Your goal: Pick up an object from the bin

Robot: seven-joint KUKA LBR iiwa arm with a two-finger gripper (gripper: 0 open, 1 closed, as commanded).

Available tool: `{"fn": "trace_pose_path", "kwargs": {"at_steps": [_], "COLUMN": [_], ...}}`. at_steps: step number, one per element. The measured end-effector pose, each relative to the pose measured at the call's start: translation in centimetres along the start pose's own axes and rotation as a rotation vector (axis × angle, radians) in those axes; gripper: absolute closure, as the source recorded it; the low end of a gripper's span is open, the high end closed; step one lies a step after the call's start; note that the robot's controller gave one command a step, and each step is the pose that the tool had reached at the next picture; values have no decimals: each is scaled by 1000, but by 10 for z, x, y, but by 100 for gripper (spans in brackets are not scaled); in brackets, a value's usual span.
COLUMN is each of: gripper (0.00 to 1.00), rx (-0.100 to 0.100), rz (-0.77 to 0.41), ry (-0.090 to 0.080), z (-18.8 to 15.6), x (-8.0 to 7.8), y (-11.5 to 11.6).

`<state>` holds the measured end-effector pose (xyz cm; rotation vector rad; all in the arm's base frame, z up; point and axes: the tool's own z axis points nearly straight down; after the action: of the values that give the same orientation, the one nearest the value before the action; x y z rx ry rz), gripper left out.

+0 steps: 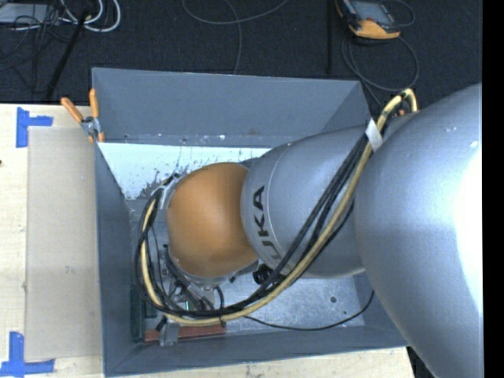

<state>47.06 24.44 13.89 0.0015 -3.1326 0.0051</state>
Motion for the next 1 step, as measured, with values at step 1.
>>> {"fn": "trace_pose_path", "kwargs": {"at_steps": [1], "gripper": [0], "rx": [1], "rz": [-116], "ry": [-4], "z": [37], "x": [-2], "y": [-39]}}
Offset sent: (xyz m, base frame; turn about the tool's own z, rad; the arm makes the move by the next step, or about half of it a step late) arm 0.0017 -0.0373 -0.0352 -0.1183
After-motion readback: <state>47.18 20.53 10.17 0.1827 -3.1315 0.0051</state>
